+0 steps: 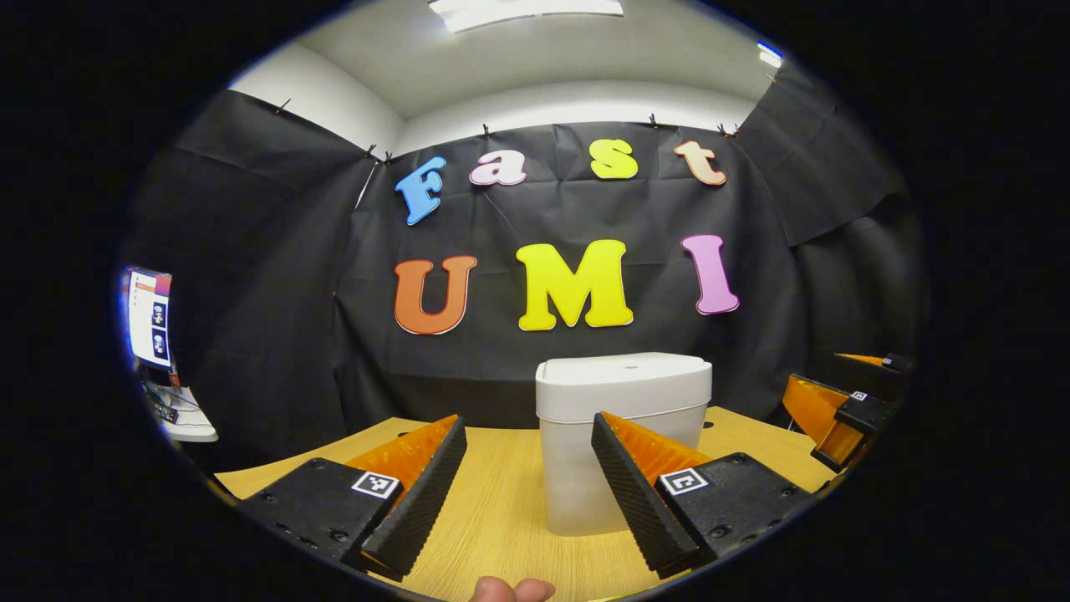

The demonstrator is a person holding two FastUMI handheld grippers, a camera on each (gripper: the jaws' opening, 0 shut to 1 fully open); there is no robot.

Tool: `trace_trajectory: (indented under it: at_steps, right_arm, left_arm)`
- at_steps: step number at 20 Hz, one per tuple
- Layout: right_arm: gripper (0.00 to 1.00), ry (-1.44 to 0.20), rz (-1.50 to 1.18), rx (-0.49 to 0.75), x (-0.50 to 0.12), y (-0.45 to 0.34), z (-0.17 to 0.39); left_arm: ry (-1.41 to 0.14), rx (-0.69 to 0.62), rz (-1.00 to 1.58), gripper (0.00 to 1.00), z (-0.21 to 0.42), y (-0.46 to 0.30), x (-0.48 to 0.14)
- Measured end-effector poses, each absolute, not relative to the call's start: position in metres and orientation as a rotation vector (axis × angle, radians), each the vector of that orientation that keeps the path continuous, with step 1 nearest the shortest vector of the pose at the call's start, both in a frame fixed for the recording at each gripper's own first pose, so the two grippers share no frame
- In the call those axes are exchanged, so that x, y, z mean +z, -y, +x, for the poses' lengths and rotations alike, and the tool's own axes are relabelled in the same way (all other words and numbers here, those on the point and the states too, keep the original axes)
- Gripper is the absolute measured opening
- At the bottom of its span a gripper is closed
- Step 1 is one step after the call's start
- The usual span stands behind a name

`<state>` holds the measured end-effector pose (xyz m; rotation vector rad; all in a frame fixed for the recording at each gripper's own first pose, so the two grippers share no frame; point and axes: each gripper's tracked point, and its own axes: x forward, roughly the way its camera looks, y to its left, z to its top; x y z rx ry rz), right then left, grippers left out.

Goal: Press the lid of the desktop garbage bin to open it, pick up the crumpled paper on the desktop and throw it into the bin, then pick up the pop can on the desktop and drop it into the bin, and finally close the garbage bin lid.

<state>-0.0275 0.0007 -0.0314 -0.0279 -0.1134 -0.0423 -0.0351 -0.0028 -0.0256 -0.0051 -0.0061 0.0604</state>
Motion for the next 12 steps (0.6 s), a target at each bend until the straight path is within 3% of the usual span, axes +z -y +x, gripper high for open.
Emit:
trace_trajectory:
  at_steps: [12]
  right_arm:
    - [0.96,0.109,-0.028,-0.036,-0.0328,-0.0067,-0.0295]
  left_arm:
    - [0.009,0.068,-0.008,0.97,-0.0371,-0.0039,-0.0259]
